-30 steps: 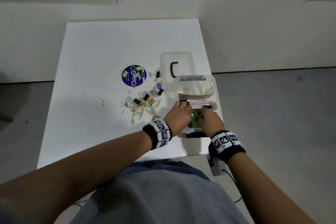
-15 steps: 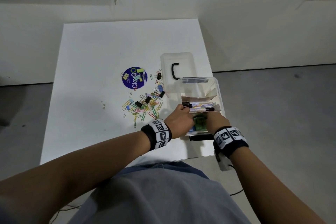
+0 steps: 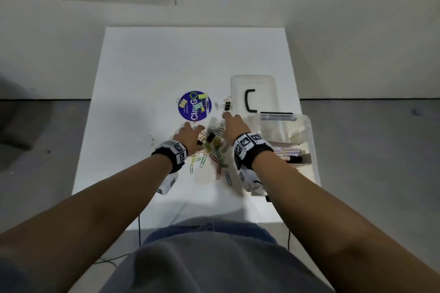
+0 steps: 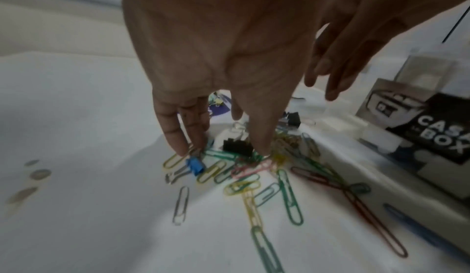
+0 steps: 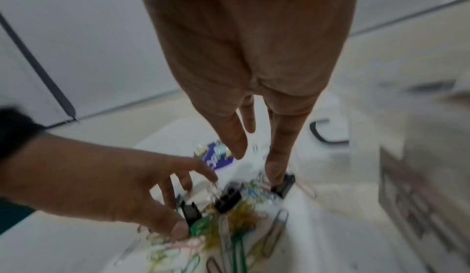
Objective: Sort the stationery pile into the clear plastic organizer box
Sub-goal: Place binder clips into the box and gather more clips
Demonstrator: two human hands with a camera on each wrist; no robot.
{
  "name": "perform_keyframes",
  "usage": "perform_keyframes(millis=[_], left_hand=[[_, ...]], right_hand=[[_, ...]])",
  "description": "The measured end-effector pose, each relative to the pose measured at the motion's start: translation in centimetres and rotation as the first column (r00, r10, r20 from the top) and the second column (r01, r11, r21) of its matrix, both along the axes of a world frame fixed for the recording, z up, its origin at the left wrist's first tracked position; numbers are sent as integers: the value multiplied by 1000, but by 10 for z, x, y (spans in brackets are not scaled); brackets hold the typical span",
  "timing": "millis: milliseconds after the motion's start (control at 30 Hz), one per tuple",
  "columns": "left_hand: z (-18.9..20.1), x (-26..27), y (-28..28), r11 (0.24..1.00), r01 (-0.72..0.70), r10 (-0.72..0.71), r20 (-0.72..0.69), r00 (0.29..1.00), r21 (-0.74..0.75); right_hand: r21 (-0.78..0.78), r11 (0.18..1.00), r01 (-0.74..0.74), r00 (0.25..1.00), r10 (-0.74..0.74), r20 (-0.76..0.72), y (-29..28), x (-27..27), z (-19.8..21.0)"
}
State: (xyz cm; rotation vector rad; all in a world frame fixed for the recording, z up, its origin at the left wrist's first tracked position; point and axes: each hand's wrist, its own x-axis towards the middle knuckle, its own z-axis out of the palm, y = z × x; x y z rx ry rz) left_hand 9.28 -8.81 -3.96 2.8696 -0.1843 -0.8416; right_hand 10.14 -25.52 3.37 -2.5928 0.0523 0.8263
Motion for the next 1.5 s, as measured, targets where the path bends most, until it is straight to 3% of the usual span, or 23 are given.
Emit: perform_keyframes(millis=[100, 233, 467, 667, 833, 1000, 1133, 1266, 1400, 1500], left_hand=[[-13, 0, 2, 1000, 13, -14, 27, 1000, 3], [-22, 3, 2, 996, 15, -9, 69, 998, -87], [-26, 8, 15, 967, -60, 64, 7, 998, -247], [-10, 11, 30, 847, -204, 188, -83, 979, -490], [1, 8, 29, 746, -316, 382, -13, 924, -586], [-2, 11, 19, 669, -403, 475, -58, 878, -625], [-1, 15, 6, 699, -383, 435, -66, 898, -604], [-5, 21, -3, 742, -334, 314, -138, 939, -581], [-11, 29, -11, 824, -224, 206, -92, 974, -521], [-17, 30, -15, 902, -104, 69, -97, 993, -418]], right_hand=[[-25, 999, 25, 997, -26, -74, 16, 15, -30], [-106, 994, 6, 999, -9, -31, 21, 20, -57], [-95, 993, 73, 995, -79, -58, 14, 23, -72], [-105, 986, 126, 985, -137, -108, 10, 29, -71], [-36, 978, 205, 962, -208, -176, 8, 30, -76], [17, 949, 316, 939, -310, -146, 3, 22, -81], [4, 937, 350, 934, -348, -77, -4, 22, -74], [-13, 960, 278, 960, -279, -32, 1, 18, -70], [-90, 988, 123, 992, -124, -13, 19, 0, -74], [-106, 987, 123, 992, -124, -2, 24, -8, -78]])
